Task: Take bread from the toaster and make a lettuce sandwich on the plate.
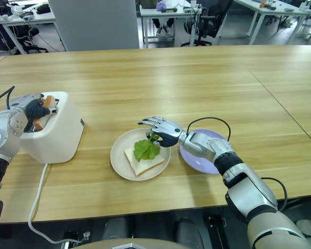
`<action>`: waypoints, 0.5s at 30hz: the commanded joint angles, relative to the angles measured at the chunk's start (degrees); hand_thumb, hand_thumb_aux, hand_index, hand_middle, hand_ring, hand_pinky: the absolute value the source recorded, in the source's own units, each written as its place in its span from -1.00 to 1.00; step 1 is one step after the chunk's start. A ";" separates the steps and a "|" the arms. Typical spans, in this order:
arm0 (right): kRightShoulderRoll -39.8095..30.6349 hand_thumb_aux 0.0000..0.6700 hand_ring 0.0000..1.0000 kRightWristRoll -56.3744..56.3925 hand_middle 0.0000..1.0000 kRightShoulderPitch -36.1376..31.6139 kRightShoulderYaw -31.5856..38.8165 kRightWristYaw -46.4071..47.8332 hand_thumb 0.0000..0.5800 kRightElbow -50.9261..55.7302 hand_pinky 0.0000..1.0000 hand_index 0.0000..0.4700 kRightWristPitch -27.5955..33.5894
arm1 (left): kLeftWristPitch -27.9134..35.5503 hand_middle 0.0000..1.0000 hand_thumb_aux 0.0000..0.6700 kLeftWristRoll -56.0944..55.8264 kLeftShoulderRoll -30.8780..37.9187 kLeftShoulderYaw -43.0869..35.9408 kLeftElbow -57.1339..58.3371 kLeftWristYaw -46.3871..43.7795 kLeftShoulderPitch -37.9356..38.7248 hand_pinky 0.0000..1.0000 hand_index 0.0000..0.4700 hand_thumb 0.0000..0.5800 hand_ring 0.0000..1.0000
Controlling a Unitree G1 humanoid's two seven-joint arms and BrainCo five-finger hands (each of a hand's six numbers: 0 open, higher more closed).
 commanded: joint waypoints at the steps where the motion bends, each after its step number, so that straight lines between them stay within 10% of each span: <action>1: 0.76 1.00 -1.00 -1.25 -1.00 -0.64 1.34 0.45 1.00 0.20 -1.00 0.96 0.08 | 0.56 -0.40 1.00 -1.12 -1.11 -0.38 0.44 -0.24 2.24 -0.40 0.96 1.00 -0.40; 7: 2.16 1.00 -1.00 -2.66 -1.00 -1.86 2.60 -0.32 1.00 2.46 -1.00 0.96 1.02 | 0.94 0.47 1.00 -2.65 -1.62 2.04 -2.84 2.56 2.91 0.47 0.96 1.00 0.47; 8: 2.51 1.00 -1.00 -3.10 -1.00 -2.17 2.90 -0.65 1.00 3.22 -1.00 0.96 1.39 | 0.94 1.00 1.00 -2.96 -1.66 2.59 -3.60 3.10 2.89 1.00 0.96 1.00 1.00; 11: 3.30 1.00 -1.00 -3.85 -1.00 -2.77 3.60 -1.63 1.00 5.09 -1.00 0.96 2.05 | 1.01 1.00 1.00 -3.40 -1.60 3.50 -5.44 4.14 2.90 1.00 0.96 1.00 1.00; 13: 3.83 0.13 -1.00 -4.16 -1.00 -3.05 4.18 -2.24 0.62 6.23 -1.00 0.11 2.45 | 1.04 1.00 1.00 -3.66 -1.33 4.04 -6.72 4.79 3.00 1.00 0.96 1.00 1.00; 14: 4.07 0.13 -1.00 -4.34 -1.00 -3.16 4.44 -2.54 0.62 6.72 -1.00 0.11 2.61 | 1.07 1.00 1.00 -3.72 -1.14 4.33 -7.33 5.12 3.09 1.00 0.96 1.00 1.00; 15: 4.27 -0.70 -1.00 -4.51 -1.00 -3.26 4.68 -2.83 -0.45 7.13 -1.00 -0.71 2.76 | 1.08 1.00 1.00 -3.81 -0.94 4.75 -8.01 5.53 3.15 1.00 0.96 1.00 1.00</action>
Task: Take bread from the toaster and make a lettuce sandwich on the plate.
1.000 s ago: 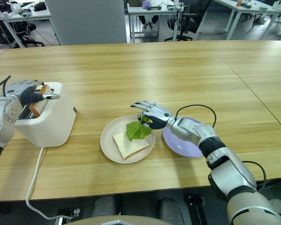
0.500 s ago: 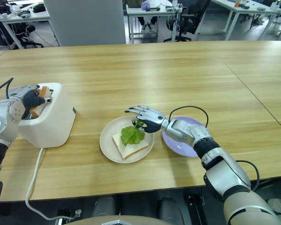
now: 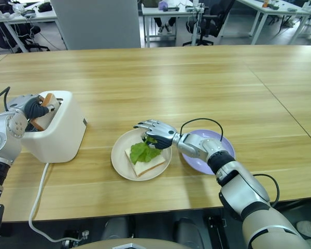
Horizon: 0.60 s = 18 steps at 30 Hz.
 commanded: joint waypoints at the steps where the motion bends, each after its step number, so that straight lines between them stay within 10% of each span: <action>1: 0.69 -0.70 -1.00 -1.09 -1.00 -0.97 1.33 -1.01 -0.45 2.08 -1.00 -0.71 0.65 | -0.18 1.00 1.00 -0.89 0.41 2.05 -3.53 1.59 0.40 1.00 0.96 1.00 1.00; 2: 0.82 -1.00 -1.00 -1.16 -1.00 -1.06 1.45 -1.23 -1.00 2.37 -1.00 -1.00 0.70 | -0.17 1.00 1.00 -0.84 0.71 2.55 -4.23 2.11 0.41 1.00 0.96 1.00 1.00; 18: -2.35 -1.00 -1.00 0.13 -1.00 -0.21 0.33 -2.44 -1.00 0.33 -1.00 -1.00 0.17 | -3.24 1.00 1.00 -1.03 4.32 8.37 -18.53 3.93 -0.10 1.00 0.96 1.00 1.00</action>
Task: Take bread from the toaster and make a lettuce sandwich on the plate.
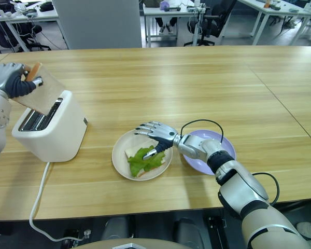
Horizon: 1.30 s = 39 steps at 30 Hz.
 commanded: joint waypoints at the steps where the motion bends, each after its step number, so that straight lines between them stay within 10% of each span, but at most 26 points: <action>1: -0.92 -1.00 -1.00 0.88 -1.00 0.51 -0.62 -0.20 -1.00 -0.91 -1.00 -1.00 -0.16 | -1.14 1.00 1.00 -0.18 -0.17 0.29 -3.46 -0.66 -0.38 1.00 0.96 1.00 1.00; 13: 0.35 -1.00 -1.00 -1.19 -1.00 -0.41 0.50 -4.07 -1.00 0.74 -1.00 -1.00 3.97 | -3.56 1.00 1.00 -1.15 -0.58 0.90 -7.85 -1.73 -0.73 1.00 0.96 1.00 1.00; 21: -6.48 -1.00 -1.00 -0.13 -1.00 0.17 -2.46 -5.44 -1.00 -6.36 -1.00 -1.00 4.84 | -8.25 1.00 1.00 -18.33 -13.06 -2.90 -10.76 -11.83 -1.09 1.00 0.96 1.00 1.00; 39: -23.65 -1.00 -1.00 17.58 -1.00 23.31 -15.57 19.98 -1.00 -43.48 -1.00 -1.00 0.97 | -26.39 1.00 1.00 -26.89 -32.40 -15.79 33.19 -29.40 -12.79 1.00 0.96 1.00 1.00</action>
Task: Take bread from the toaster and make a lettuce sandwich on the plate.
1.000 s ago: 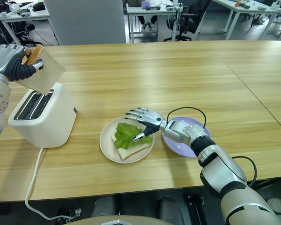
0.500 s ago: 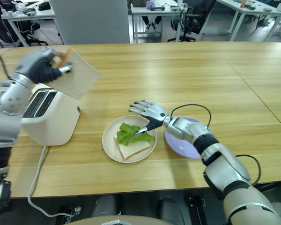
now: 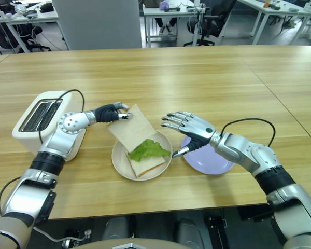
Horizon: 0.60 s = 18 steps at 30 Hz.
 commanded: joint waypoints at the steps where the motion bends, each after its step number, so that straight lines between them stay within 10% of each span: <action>1: 0.96 -1.00 -1.00 2.66 -1.00 2.84 -0.79 5.47 -1.00 -4.49 -1.00 -1.00 0.01 | -1.66 1.00 1.00 1.18 -2.30 -2.37 6.83 -1.86 -2.09 1.00 0.96 1.00 1.00; 18: 10.49 -1.00 -1.00 0.34 -1.00 4.06 2.39 13.31 -1.00 -0.38 -1.00 -1.00 -0.83 | 0.16 1.00 1.00 4.23 -8.39 -6.20 25.41 -6.17 -6.85 1.00 0.96 1.00 1.00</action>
